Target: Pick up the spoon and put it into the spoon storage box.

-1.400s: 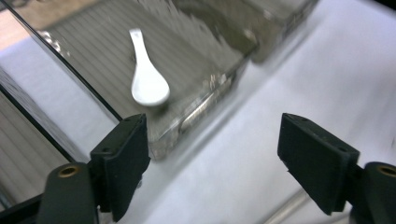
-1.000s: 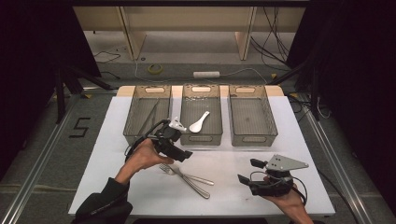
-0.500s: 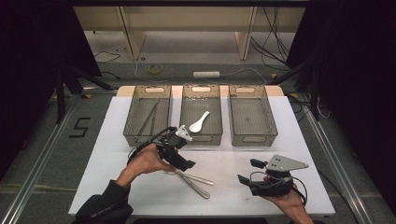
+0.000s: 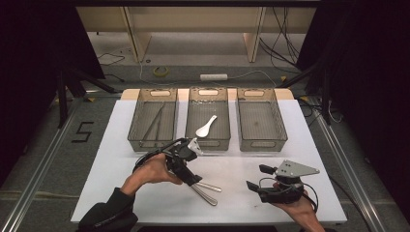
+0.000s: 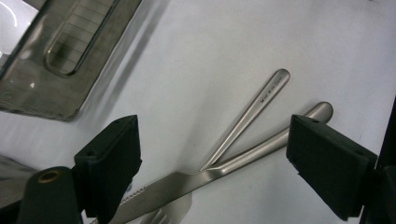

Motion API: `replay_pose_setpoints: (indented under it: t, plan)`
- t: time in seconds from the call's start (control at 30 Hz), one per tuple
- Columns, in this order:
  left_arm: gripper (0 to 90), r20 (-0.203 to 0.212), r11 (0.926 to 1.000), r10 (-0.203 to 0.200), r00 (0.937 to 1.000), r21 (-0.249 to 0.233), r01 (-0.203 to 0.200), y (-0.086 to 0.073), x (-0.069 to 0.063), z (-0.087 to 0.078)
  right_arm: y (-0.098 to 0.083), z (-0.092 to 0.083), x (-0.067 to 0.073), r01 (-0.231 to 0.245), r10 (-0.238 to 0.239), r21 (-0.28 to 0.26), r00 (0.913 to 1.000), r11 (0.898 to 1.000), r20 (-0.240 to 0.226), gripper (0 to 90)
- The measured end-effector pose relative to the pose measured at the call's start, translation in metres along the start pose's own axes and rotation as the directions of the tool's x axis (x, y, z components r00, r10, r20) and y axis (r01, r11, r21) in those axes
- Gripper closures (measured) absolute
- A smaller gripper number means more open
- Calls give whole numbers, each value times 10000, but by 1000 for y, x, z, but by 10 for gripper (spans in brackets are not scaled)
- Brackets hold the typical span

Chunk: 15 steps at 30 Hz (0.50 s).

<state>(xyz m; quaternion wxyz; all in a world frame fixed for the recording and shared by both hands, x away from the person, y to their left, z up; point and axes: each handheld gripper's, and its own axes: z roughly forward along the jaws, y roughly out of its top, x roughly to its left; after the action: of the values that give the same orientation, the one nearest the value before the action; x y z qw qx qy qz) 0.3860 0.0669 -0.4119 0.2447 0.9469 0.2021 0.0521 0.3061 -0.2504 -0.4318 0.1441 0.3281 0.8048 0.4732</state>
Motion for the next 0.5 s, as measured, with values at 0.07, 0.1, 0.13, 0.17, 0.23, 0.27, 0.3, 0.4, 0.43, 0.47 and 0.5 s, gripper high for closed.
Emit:
replay_pose_setpoints:
  t: [0.07, 0.1, 0.13, 0.17, 0.23, 0.27, 0.3, 0.4, 0.43, 0.47, 0.5]
  plan:
    - [171, 97, 9998, 148, 9998, 103, -149, 0, -2, 1, 0, 0, 0, -10, 10, -4, 10000, 10000, -12, 264]
    - [169, 122, 9998, 172, 9998, 120, -173, 0, -3, 1, 0, 0, 0, -3, 3, 1, 10000, 10000, -7, 264]
    - [168, 113, 9996, 247, 9996, 161, -249, 0, -4, 1, 0, 0, 0, 17, -17, -7, 10000, 10000, -10, 264]
    - [168, 157, 9992, 316, 9994, 228, -319, 0, -5, 2, 0, 0, 0, 32, -32, 1, 10000, 10000, -4, 264]
    - [167, 235, 9986, 426, 9988, 316, -434, -1, -6, 3, 0, 0, 0, 31, -31, 13, 10000, 10000, -3, 264]
    - [167, 250, 9982, 467, 9986, 357, -475, -1, -7, 4, 0, 0, 0, 13, -13, -13, 10000, 10000, -13, 264]
    - [166, 269, 9978, 507, 9984, 416, -518, -1, -8, 5, 0, 0, 0, 10, -10, -18, 10000, 10000, -17, 264]
    - [165, 256, 9968, 573, 9980, 547, -586, -2, -9, 7, 0, 0, 0, 31, -31, -4, 10000, 10000, -22, 264]
    - [165, 284, 9965, 598, 9978, 566, -613, -2, -9, 8, 0, 0, 1, 30, -30, -3, 10000, 10000, -27, 264]
    - [165, 262, 9960, 657, 9975, 595, -672, -3, -10, 8, 0, 0, 1, 22, -22, -4, 10000, 10000, -31, 264]
    - [165, 277, 9961, 635, 9976, 592, -651, -3, -10, 9, 0, 0, 1, 22, -22, -3, 10000, 10000, -34, 264]
